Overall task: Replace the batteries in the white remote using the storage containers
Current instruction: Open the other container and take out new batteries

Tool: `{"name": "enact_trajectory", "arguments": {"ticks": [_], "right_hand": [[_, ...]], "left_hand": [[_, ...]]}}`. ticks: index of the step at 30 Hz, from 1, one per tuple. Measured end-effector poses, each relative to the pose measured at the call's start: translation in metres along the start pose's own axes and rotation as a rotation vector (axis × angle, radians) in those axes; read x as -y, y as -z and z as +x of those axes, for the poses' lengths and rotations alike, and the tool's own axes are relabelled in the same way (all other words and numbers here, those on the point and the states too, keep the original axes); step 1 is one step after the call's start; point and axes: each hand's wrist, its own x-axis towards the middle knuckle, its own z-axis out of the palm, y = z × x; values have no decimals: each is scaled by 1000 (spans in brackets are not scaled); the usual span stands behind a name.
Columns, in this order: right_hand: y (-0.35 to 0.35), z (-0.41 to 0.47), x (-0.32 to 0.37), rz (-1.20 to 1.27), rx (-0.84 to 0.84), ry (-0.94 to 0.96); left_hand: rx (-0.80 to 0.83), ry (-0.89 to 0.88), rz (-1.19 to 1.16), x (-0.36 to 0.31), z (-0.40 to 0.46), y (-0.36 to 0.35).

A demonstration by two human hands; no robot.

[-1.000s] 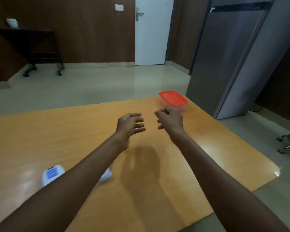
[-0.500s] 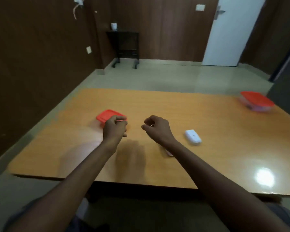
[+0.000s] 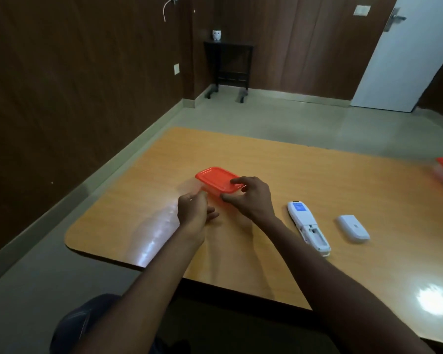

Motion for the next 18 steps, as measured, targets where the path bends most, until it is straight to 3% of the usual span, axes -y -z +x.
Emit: {"name": "enact_trajectory", "arguments": {"ticks": [2, 5, 8, 13, 18], "right_hand": [[18, -16, -2, 63, -15, 36], [53, -44, -11, 136, -54, 102], [89, -71, -26, 140, -76, 100], [132, -102, -62, -182, -285, 218], [151, -139, -83, -306, -259, 353]], "left_hand": [[29, 38, -65, -6, -8, -2], [256, 145, -222, -15, -29, -8], [419, 142, -199, -13, -57, -24], [635, 203, -197, 5, -98, -60], [744, 225, -169, 26, -125, -92]]}}
